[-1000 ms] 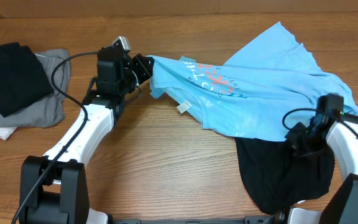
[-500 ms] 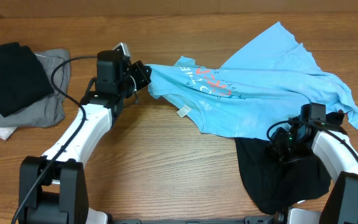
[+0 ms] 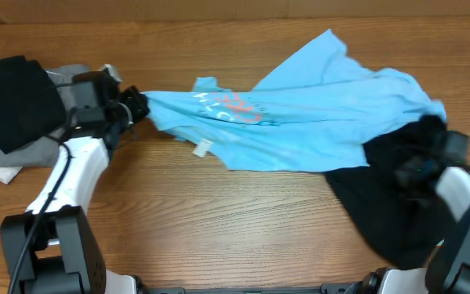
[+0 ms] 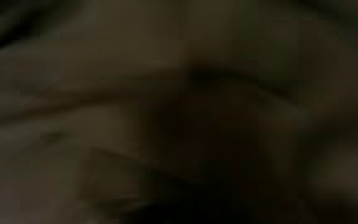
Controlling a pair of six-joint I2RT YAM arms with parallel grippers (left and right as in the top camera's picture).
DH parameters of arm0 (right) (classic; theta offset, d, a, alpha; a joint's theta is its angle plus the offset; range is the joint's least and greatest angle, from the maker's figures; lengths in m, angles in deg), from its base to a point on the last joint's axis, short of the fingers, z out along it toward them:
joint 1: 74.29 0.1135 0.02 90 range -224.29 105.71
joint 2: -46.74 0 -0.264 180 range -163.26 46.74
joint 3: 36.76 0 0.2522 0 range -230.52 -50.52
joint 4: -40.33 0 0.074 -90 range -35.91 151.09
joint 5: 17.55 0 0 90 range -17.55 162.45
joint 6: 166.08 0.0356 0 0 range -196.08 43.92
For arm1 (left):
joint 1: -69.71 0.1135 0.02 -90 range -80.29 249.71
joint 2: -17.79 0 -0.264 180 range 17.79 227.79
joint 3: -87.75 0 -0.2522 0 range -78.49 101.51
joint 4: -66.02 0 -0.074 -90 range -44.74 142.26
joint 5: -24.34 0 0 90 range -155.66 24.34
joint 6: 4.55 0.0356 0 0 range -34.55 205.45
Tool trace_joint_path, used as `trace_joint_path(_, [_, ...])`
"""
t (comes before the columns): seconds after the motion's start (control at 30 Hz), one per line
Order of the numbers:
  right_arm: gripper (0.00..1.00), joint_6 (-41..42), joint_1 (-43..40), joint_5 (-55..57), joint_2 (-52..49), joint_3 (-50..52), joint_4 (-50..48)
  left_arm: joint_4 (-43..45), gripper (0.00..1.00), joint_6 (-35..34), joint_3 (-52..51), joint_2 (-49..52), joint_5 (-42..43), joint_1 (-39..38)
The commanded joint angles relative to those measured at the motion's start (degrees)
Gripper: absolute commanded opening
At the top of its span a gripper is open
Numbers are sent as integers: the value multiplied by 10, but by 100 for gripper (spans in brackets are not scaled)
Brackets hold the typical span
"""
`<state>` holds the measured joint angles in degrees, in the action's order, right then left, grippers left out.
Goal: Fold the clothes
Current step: 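Pull the T-shirt apart with both grippers to stretch it flat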
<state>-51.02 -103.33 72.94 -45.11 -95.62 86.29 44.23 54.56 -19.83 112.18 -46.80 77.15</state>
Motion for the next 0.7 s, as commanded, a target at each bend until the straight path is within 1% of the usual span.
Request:
trace_joint_path(0.0, [4, 39, -89, 37, -8, -71, 19, 3, 4, 27, 8, -21, -10, 36])
trace_joint_path(0.07, [4, 39, -138, 33, -8, -133, 59, 3, 4, 42, 8, -21, -9, 47])
trace_joint_path(0.17, [4, 39, -169, 20, -8, -189, 97, 3, 5, 55, 8, -21, -11, 49])
trace_joint_path(0.23, [4, 9, -174, -37, -8, -221, 116, 3, 6, 54, 8, -21, -10, 49])
trace_joint_path(0.3, [4, -62, -168, -148, -7, -249, 132, 2, 8, 54, 9, -21, -7, 49])
trace_joint_path(0.37, [4, -141, -149, -256, -7, -266, 151, -4, 8, 54, 9, -21, 2, 48])
trace_joint_path(0.43, [4, -209, -115, -312, -7, -268, 177, -15, 9, 54, 9, -21, 5, 48])
trace_joint_path(0.53, [4, -255, -46, -288, -15, -261, 219, -34, 9, 54, 9, -21, 4, 48])
trace_joint_path(0.67, [4, -273, 53, -228, -35, -237, 216, -42, 9, 54, 9, -21, 4, 48])
